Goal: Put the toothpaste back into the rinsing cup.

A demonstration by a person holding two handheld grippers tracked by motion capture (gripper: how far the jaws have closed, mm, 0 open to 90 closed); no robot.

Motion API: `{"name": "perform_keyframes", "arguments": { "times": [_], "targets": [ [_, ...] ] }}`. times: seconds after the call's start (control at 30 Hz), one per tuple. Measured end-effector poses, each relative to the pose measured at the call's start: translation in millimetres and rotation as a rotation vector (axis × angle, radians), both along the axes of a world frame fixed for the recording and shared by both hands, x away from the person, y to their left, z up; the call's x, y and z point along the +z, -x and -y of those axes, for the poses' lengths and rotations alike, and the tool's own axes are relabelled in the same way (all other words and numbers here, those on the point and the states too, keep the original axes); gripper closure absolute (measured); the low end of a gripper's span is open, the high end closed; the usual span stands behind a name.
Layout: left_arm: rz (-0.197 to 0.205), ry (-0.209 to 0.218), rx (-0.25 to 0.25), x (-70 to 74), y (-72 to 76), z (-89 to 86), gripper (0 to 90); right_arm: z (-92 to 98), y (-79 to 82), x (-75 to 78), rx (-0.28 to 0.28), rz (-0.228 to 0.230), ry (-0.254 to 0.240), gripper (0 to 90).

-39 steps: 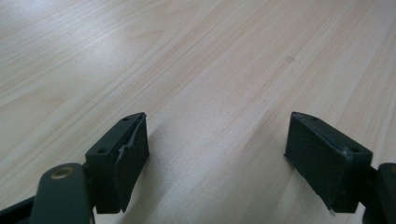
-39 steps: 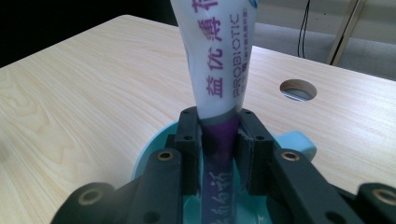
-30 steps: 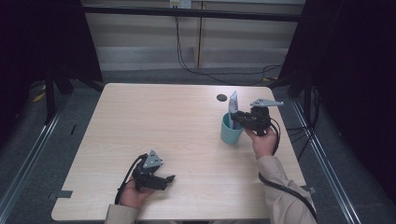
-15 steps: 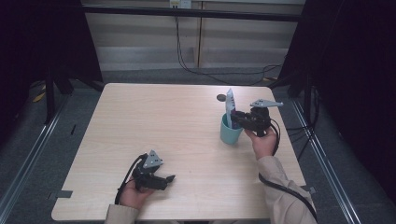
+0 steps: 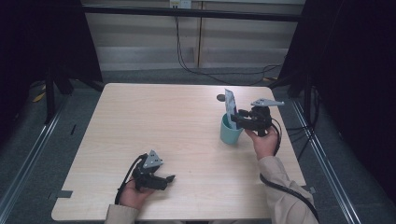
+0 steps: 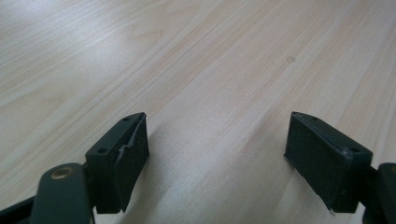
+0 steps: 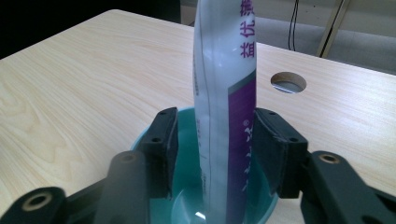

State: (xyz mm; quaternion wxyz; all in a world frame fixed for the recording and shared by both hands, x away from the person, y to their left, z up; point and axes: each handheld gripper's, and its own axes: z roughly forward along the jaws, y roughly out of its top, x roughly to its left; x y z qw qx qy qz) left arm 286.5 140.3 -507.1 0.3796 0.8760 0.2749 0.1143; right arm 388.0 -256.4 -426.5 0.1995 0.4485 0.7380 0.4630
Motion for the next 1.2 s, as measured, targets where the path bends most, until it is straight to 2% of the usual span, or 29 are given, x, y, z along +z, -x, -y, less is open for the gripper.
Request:
{"name": "perform_keyframes", "arguments": {
  "times": [0.23, 0.37, 0.5, 0.73, 1.2],
  "targets": [
    [0.0, 0.005, 0.003, -0.3, 0.2, 0.0, 21.1, -1.0, 1.7, 1.2, -0.005, 0.003, -0.008, 34.5],
    [-0.001, 0.004, 0.005, -0.3, 0.4, -0.1, 21.1, 0.1, 3.5, 2.8, 0.002, -0.019, -0.015, 28.7],
    [-0.002, 0.008, 0.003, -0.4, 0.3, -0.1, 21.1, 1.1, 9.0, 5.4, 0.014, -0.018, -0.024, 26.1],
    [-0.002, 0.008, 0.004, -0.4, 0.3, -0.1, 21.0, 1.3, 19.3, 11.4, 0.039, -0.021, -0.007, 23.4],
    [0.0, 0.005, 0.005, -0.3, 0.3, -0.1, 21.0, 4.7, 36.6, 17.7, 0.048, -0.025, 0.001, 20.3]
  ]
}}
